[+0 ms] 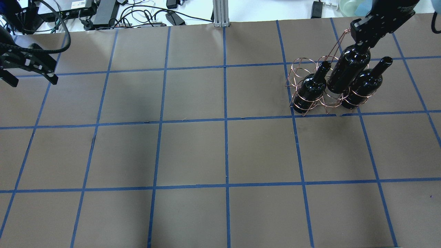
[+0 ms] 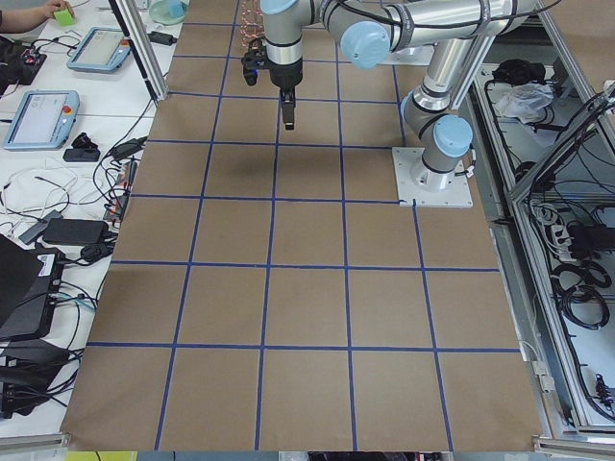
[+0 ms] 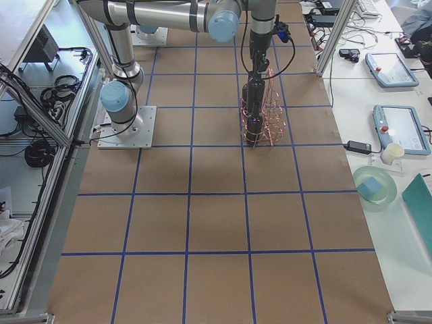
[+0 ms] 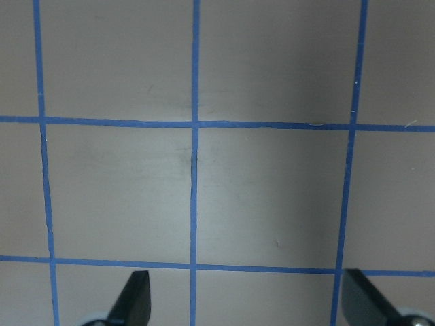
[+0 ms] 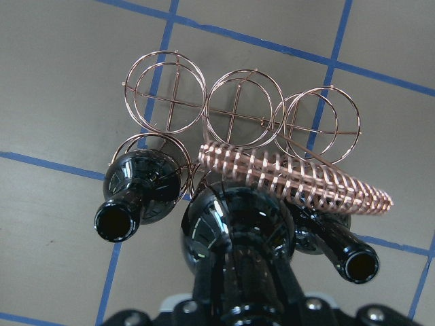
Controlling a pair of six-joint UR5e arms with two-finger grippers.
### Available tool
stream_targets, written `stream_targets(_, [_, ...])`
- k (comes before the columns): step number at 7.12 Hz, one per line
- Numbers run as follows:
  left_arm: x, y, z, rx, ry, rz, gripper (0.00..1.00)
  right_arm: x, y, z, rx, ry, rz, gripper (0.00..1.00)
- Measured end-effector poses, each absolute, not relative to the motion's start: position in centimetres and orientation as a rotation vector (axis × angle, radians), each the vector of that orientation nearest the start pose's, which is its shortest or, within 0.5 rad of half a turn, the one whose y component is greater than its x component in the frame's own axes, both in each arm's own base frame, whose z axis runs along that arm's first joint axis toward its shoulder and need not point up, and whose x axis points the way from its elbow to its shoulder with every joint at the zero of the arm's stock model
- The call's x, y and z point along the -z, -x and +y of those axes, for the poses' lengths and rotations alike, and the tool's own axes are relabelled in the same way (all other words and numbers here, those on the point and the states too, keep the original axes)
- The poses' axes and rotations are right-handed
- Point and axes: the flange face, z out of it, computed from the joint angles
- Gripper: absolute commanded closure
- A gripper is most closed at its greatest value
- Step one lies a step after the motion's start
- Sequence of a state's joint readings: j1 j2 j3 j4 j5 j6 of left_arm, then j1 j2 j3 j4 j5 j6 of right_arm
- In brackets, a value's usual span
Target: Place wine into wine basket
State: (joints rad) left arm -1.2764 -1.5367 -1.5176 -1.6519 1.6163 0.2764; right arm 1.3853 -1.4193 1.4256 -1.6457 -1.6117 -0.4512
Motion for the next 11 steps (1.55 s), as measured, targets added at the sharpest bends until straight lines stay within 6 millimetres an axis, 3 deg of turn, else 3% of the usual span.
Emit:
stream_targets(1, [-52.9,0.8,-48.8,0.013,0.038,3.091,0.00,-48.5,-2.3,-57.7,0.077,0.431,3.171,0.97])
stream_targets(4, [-53.8,4.8,-47.8,0.046,0.133,3.095,0.00,-47.4,-2.1,-58.3,0.050,0.462,3.160,0.96])
stream_targets(6, [-53.3,8.5,-47.7,0.044,0.078,3.105,0.00,-44.7,-1.9,-59.3,0.040,0.485,3.145,0.95])
stream_targets(8, [-52.3,10.4,-47.6,0.016,0.007,3.111,0.00,-42.5,-1.9,-59.6,0.054,0.489,3.141,0.90])
stream_targets(9, [-52.0,10.8,-47.5,0.007,-0.038,3.111,0.00,-42.1,-1.9,-59.6,0.054,0.490,3.140,0.79])
stream_targets(11, [-51.9,11.1,-47.5,0.002,-0.107,3.110,0.00,-41.9,-1.8,-59.6,0.051,0.496,3.141,0.00])
